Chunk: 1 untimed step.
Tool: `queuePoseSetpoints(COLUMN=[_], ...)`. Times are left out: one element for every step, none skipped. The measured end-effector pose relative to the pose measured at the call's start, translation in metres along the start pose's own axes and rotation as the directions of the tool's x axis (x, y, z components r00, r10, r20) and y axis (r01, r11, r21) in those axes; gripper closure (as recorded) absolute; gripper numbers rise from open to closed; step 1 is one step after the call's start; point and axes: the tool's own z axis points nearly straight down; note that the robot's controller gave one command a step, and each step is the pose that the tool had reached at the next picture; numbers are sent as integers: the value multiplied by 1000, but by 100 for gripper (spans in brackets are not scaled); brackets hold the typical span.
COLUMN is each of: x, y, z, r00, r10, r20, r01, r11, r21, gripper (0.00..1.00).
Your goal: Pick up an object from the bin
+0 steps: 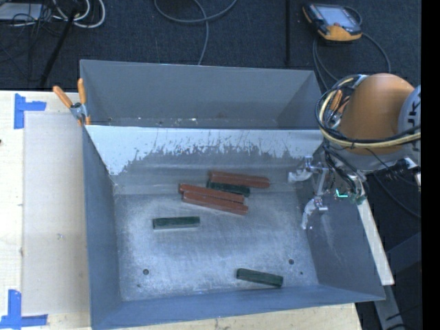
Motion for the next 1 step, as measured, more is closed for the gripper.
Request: queuePoseSetpoints(x=[-2], y=[0], z=[-4], r00=[1000], r10=[-2], r20=[7], r01=[2], r11=[1000], r21=[1], gripper=[0])
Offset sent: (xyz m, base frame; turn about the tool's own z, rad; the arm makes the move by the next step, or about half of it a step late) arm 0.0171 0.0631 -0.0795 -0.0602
